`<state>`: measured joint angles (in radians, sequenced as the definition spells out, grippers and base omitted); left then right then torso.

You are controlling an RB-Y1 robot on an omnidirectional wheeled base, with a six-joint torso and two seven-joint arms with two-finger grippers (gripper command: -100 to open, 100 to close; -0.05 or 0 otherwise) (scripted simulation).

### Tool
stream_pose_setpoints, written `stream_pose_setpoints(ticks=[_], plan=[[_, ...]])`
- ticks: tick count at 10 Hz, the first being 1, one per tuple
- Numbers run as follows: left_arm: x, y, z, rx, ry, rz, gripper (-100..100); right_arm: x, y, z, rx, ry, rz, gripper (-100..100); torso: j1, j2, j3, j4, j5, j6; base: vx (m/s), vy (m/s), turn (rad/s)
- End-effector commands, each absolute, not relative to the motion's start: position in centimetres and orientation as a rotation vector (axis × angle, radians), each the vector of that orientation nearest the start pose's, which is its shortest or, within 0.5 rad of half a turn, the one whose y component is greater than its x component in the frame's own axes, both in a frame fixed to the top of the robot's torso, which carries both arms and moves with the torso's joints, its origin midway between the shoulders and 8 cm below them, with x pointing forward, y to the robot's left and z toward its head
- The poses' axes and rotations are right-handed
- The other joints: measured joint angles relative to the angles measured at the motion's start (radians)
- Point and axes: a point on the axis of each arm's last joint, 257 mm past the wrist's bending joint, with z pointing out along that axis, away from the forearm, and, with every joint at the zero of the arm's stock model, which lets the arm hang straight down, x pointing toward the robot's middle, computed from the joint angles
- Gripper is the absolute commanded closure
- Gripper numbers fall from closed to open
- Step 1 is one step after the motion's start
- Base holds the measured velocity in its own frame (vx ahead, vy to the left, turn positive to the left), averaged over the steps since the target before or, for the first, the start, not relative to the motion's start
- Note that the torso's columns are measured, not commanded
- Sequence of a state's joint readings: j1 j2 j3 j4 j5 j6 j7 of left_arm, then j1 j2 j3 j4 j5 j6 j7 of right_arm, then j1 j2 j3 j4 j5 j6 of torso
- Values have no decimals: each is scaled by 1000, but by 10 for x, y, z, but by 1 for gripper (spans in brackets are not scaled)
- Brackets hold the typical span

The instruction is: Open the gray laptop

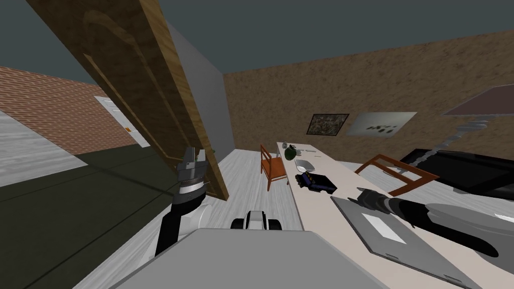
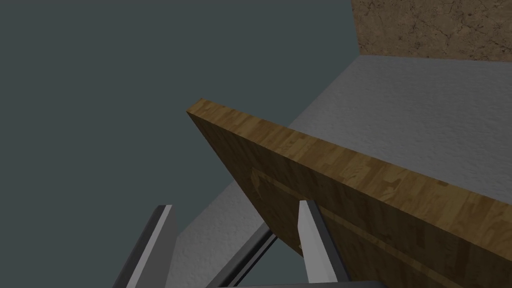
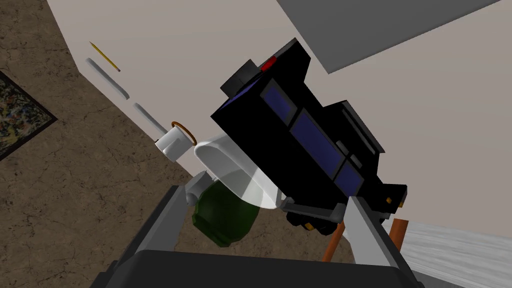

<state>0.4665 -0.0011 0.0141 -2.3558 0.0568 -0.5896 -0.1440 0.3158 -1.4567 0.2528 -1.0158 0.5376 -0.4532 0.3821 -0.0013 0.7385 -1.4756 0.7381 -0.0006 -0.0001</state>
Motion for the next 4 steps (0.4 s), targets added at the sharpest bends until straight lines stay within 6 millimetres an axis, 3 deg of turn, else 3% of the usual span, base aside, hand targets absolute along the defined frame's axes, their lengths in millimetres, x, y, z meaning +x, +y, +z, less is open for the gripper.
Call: stream_pose_setpoints(ticks=[1,4], plan=[[309,280,83,-490,467,-1237,0,313,-715,-263,-710,2316,-537,0,1,0,0,0,0,0,0,0,0],[309,280,83,-490,467,-1237,0,313,-715,-263,-710,2316,-537,0,2,-1,0,0,1,0,0,0,0]])
